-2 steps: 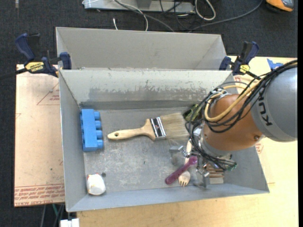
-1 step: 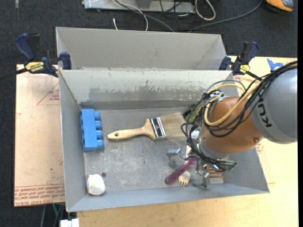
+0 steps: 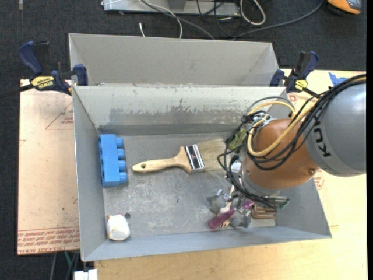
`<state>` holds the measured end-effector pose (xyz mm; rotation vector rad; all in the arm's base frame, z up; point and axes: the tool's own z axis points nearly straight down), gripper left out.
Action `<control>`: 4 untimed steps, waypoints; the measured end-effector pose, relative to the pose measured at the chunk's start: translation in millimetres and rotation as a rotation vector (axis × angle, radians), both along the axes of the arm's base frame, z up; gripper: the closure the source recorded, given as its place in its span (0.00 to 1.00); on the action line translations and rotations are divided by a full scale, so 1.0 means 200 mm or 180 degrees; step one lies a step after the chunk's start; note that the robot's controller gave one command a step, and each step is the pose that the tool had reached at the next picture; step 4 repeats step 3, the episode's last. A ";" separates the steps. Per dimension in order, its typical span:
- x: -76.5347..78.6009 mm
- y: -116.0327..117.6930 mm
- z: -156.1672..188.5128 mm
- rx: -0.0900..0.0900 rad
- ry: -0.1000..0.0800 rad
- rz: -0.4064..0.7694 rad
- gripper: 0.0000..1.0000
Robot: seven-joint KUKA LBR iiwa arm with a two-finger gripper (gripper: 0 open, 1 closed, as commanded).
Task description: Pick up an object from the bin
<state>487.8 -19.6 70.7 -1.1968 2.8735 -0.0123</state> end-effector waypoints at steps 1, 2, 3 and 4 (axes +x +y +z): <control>0.00 0.00 0.00 0.0000 0.0000 -0.0002 1.00; -0.02 0.00 0.14 0.0006 0.0038 -0.0004 1.00; -0.01 0.00 0.39 0.0004 0.0013 -0.0006 1.00; -0.01 0.00 0.39 0.0004 0.0013 -0.0006 1.00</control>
Offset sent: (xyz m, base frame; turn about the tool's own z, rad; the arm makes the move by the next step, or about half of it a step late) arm 0.0001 -0.0002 0.0935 0.0006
